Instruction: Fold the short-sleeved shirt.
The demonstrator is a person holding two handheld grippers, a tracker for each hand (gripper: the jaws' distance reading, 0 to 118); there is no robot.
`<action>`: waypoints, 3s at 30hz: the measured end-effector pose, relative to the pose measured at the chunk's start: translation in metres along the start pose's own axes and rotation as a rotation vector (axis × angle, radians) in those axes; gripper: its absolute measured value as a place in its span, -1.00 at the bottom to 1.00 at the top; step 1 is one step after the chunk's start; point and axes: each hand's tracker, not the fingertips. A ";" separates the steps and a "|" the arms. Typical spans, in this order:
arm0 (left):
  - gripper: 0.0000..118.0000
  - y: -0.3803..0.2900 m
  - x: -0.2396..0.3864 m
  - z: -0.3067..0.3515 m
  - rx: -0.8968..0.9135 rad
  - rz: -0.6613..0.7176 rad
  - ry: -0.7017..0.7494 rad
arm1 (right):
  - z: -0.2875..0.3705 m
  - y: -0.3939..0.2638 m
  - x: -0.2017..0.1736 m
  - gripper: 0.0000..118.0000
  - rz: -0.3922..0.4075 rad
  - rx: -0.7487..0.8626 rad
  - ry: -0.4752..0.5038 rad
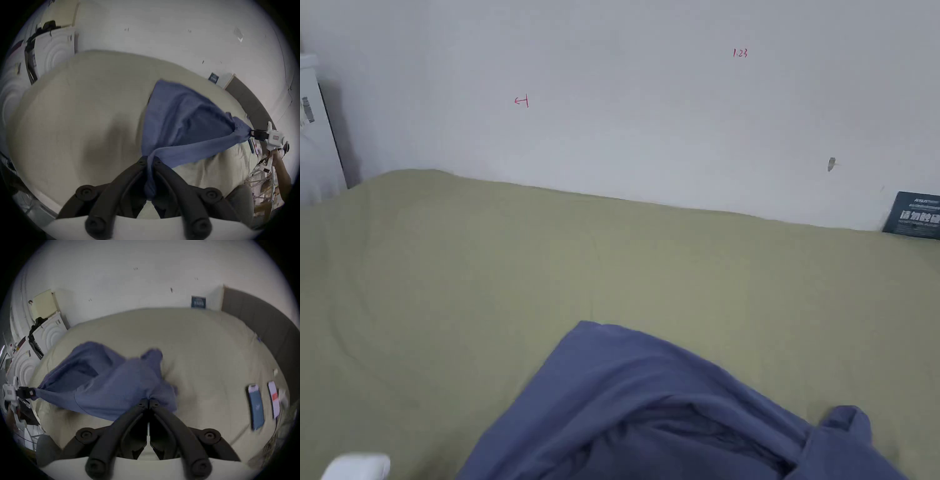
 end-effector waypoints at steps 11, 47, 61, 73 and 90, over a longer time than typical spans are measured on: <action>0.21 -0.046 -0.025 0.000 0.001 0.161 -0.078 | 0.000 -0.069 0.006 0.02 -0.046 -0.052 -0.012; 0.54 0.280 0.119 -0.287 -0.269 -0.270 0.132 | 0.000 0.072 0.028 -1.00 -0.032 0.149 -0.016; -0.97 0.268 0.101 -0.203 -0.064 -0.240 -0.014 | -0.141 0.139 0.031 0.60 -0.039 -0.228 0.075; -0.97 0.274 0.066 -0.143 0.120 -0.171 -0.010 | -0.098 0.165 0.016 -0.95 -0.128 -0.031 0.072; -0.97 0.371 0.070 0.078 0.554 -0.166 0.058 | 0.068 0.320 -0.044 -0.95 0.049 0.391 0.088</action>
